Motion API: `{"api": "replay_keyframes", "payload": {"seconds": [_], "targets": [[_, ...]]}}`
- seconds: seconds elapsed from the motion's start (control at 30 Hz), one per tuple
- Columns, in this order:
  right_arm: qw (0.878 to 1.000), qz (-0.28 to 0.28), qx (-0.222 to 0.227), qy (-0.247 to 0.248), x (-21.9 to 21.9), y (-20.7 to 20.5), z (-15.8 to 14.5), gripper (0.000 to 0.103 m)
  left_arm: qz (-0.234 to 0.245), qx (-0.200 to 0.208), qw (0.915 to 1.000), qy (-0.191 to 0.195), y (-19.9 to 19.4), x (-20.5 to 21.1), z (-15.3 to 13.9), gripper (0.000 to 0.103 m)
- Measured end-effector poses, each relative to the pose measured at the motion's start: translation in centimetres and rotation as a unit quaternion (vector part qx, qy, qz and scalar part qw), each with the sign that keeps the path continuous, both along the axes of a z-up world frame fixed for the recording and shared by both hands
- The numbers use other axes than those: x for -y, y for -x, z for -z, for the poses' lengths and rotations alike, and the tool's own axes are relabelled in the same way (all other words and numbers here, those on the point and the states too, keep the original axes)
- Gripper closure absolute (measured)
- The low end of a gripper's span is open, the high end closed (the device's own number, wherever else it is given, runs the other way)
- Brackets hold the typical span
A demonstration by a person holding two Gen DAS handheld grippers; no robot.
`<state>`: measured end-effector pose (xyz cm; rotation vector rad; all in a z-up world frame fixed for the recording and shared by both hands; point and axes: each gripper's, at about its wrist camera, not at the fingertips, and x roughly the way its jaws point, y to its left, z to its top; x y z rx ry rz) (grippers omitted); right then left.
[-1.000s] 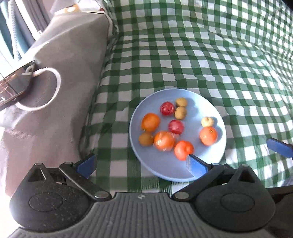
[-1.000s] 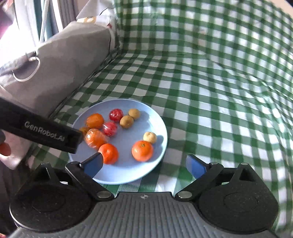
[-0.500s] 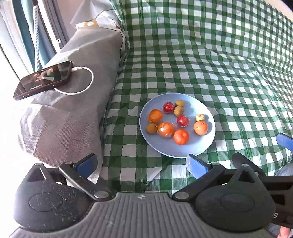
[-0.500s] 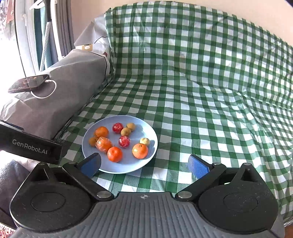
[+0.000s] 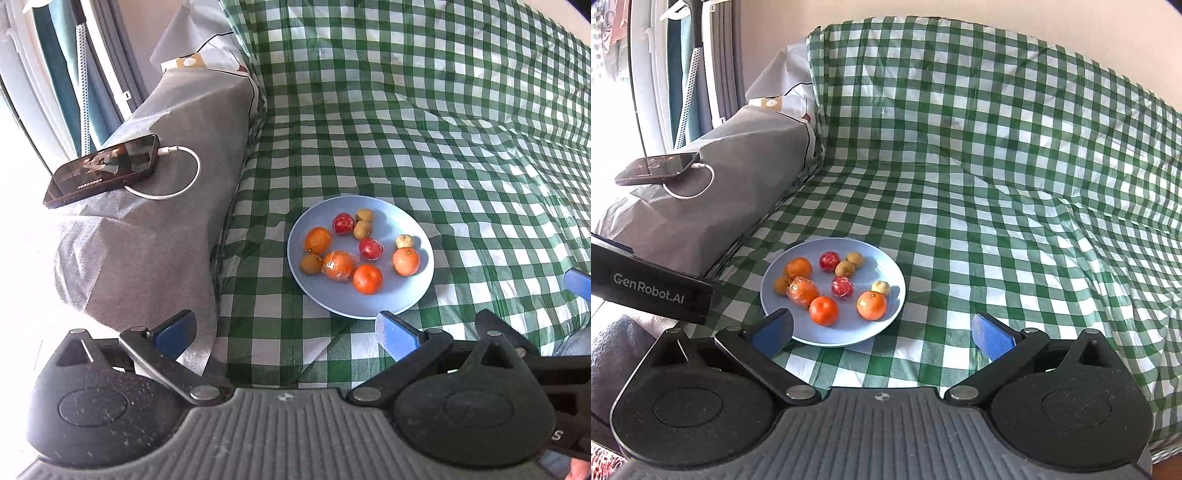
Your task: Organize fruits
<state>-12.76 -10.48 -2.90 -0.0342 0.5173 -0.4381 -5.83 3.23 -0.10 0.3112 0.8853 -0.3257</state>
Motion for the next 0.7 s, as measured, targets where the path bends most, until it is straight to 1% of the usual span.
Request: {"api": "replay_keyframes", "payload": {"seconds": [0.7], "targets": [[1.000, 0.008, 0.000, 0.000, 0.53, -0.18, -0.15, 0.001, -0.001, -0.005, 1.0000, -0.004, -0.39, 0.01, 0.39, 0.000]]}}
